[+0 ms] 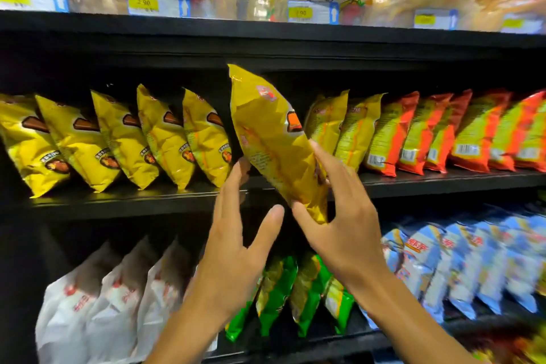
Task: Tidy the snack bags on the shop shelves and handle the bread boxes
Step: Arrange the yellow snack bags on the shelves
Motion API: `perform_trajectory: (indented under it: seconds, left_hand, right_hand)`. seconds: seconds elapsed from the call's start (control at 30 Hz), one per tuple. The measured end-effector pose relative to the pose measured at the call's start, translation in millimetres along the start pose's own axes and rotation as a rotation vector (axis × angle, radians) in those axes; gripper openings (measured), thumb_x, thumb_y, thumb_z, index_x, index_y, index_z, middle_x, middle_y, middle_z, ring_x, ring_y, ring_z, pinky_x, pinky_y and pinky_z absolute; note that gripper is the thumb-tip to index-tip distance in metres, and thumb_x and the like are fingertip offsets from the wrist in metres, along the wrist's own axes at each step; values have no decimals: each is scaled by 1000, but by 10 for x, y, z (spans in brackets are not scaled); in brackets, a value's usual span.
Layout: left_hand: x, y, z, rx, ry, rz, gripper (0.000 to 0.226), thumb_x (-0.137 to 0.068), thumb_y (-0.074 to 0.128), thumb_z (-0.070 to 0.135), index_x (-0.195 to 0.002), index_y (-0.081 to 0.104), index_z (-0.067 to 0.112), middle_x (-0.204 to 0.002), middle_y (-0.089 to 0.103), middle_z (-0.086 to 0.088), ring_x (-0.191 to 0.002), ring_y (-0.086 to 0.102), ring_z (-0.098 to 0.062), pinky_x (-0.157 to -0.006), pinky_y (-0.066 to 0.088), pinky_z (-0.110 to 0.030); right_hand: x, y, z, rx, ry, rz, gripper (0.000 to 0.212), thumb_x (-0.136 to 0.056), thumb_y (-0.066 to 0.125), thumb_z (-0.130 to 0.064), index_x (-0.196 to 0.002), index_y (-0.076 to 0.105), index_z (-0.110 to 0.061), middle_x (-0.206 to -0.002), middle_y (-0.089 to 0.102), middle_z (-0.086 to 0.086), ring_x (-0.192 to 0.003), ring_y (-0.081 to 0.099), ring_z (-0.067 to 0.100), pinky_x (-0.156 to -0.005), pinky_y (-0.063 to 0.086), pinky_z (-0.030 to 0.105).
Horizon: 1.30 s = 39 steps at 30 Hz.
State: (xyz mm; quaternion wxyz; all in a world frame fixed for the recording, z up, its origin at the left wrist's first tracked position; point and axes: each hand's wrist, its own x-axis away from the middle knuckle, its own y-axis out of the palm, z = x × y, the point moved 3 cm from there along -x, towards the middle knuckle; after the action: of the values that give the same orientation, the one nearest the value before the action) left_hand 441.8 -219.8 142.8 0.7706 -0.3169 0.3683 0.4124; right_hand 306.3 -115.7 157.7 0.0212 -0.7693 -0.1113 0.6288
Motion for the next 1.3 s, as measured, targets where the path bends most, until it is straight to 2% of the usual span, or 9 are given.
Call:
perform_trajectory:
  seconds: [0.1,0.27,0.4,0.57,0.67,0.83,0.97,1.13,1.3]
  left_hand:
    - [209,273,200,243,-59,14,81,-90,64,55,-158,22,41,-158,42,18,-149,37,-8,-122,31,-46]
    - [595,541,199,421,-279,142,62,-89,76,39,-140,44,23,-126,70,17,-120,64,0,-90,52,-16]
    - [950,673,151,373,-384,242,45,-92,63,34,-134,52,23,-114,75,17,-111,69,-1,-86,54,-15]
    - [1430,828,25,369,-533,173,64,-93,67,45,-149,46,24,-134,68,14,-125,63,-4,-91,53,-14]
    - [1633,935,34,351,-574,77,62,-94,74,35,-148,48,19,-128,71,15,-119,66,-2,-85,52,-12]
    - [1983,1072,51,349,-591,-56,63,-88,76,41,-140,52,17,-127,72,9,-118,67,-7,-88,53,-15]
    - [2170,1147,58,362,-642,-118,73,-79,75,54,-138,51,19,-125,72,15,-116,67,-2,-88,52,-12]
    - [2295,1205,8,386,-714,-142,89,-66,81,72,-138,51,30,-131,70,11,-122,65,-11,-92,54,-20]
    - [2341,1265,-45,355,-762,18,65,-58,84,75,-110,75,36,-113,78,2,-104,75,-18,-78,59,-24]
  right_hand:
    - [284,-119,-86,-75,-76,-5,76,-88,75,-25,-156,42,-15,-157,46,-6,-149,39,13,-118,40,33]
    - [888,-309,-109,-214,-124,-126,68,-93,73,-25,-150,44,-2,-159,45,5,-152,36,26,-121,35,43]
    - [1405,-475,-47,-291,-74,-244,63,-93,78,-16,-146,49,-1,-155,50,4,-150,39,25,-120,36,42]
    - [1733,-819,161,-417,189,-133,53,-98,70,-16,-146,49,-10,-150,54,4,-146,46,23,-118,40,43]
    - [1742,-938,299,-581,452,-59,58,-99,66,-22,-152,41,-23,-154,52,-5,-147,44,17,-119,38,45]
    - [1861,-1032,449,-852,783,-257,57,-92,63,-46,-145,43,-43,-143,54,-35,-137,47,-9,-110,43,17]
    - [2076,-1115,435,-891,856,-282,39,-95,58,-31,-134,60,-27,-127,72,-16,-122,65,5,-96,54,20]
    - [2314,-1156,428,-874,947,-236,40,-96,61,-29,-134,63,-21,-127,73,-5,-123,67,15,-105,54,41]
    - [2550,-1145,428,-873,1015,-262,41,-101,66,-32,-140,59,-23,-134,70,-4,-129,63,18,-109,52,46]
